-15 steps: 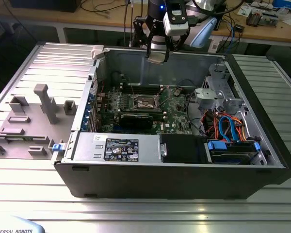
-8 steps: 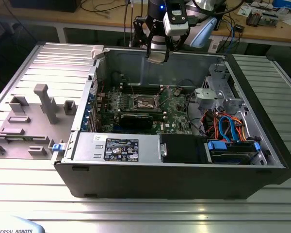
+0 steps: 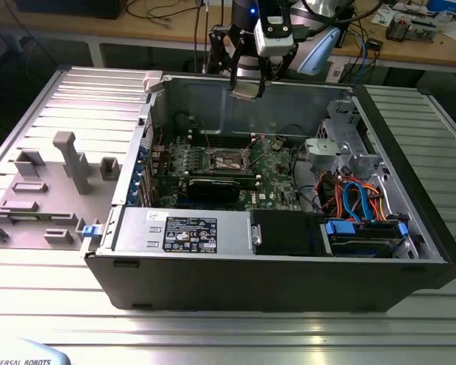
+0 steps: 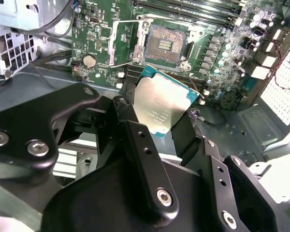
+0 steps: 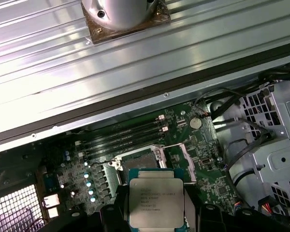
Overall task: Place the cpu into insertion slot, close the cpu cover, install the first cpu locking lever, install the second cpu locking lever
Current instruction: 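Place the cpu into insertion slot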
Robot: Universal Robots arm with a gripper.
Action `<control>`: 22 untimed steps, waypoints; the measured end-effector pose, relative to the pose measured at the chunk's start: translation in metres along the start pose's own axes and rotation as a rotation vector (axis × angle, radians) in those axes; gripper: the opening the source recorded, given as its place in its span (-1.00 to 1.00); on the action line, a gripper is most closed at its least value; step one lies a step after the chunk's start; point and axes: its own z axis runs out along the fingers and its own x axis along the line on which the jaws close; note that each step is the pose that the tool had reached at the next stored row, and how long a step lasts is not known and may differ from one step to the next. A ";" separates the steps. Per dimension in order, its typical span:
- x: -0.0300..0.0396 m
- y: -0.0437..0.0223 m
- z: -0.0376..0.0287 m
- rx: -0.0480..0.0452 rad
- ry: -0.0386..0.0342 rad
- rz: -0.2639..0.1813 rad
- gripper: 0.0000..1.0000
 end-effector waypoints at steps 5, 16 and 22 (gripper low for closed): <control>0.0000 0.0000 0.0002 -0.0010 -0.0051 0.059 0.08; 0.0000 0.0000 0.0002 -0.0017 -0.0081 0.094 0.08; 0.0000 0.0000 0.0003 -0.0018 -0.0081 0.094 0.08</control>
